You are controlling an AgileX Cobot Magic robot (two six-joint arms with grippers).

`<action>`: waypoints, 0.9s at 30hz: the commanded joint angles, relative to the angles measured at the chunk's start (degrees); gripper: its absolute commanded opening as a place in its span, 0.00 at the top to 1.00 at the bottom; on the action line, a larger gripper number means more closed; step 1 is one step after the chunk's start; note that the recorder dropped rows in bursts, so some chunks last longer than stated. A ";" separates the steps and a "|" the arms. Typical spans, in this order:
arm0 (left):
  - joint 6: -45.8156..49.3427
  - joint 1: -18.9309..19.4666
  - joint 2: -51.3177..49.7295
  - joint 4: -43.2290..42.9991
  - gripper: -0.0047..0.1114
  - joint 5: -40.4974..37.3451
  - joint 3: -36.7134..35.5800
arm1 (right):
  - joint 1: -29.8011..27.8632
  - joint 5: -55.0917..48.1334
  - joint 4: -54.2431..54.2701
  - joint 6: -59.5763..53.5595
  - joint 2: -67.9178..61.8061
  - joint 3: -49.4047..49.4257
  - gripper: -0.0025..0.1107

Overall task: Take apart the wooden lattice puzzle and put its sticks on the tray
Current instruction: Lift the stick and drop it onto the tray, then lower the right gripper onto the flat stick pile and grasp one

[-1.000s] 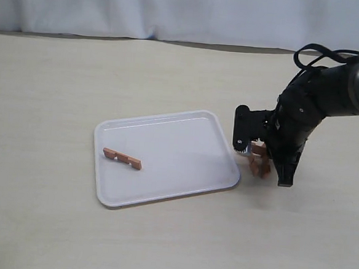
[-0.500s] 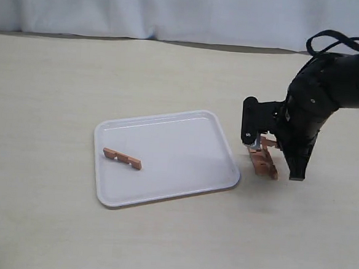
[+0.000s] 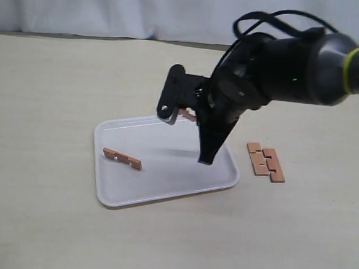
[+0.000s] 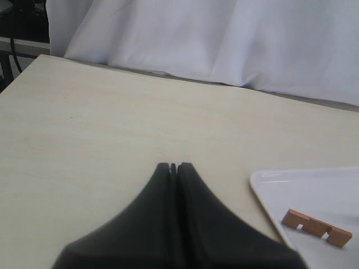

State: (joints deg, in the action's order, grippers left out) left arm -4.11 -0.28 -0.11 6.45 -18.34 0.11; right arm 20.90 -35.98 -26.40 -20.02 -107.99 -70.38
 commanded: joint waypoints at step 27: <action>-0.20 -0.42 0.11 0.03 0.96 0.64 -0.11 | 0.87 -11.78 6.85 22.73 0.95 -6.99 0.56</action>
State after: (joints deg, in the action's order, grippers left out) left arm -4.11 -0.28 -0.11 6.45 -18.34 0.11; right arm 25.18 -44.10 -21.81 2.77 -109.65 -77.17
